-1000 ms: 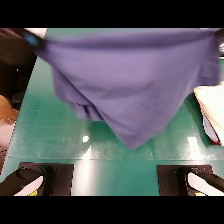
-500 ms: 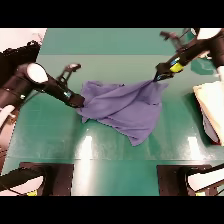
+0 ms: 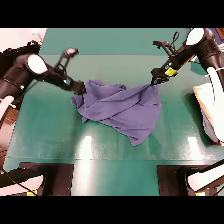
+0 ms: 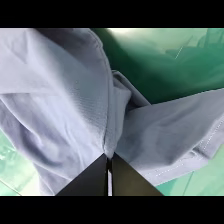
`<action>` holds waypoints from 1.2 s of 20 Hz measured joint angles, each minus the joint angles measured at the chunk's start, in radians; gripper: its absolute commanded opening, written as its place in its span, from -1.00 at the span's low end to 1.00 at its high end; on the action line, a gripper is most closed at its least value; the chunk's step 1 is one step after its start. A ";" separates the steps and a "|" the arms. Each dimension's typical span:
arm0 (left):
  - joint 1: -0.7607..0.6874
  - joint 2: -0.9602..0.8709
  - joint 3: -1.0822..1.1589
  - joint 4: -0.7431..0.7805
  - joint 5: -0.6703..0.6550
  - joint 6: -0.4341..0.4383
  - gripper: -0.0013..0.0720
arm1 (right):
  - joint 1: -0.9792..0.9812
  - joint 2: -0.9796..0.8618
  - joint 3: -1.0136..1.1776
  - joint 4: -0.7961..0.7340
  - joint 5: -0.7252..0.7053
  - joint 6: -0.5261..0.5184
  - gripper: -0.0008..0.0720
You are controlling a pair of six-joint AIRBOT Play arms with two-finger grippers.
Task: Fold the shirts.
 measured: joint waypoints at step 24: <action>0.089 -0.199 0.085 -0.174 0.227 -0.066 -0.91 | -0.001 0.095 0.001 -0.048 -0.038 -0.022 -0.94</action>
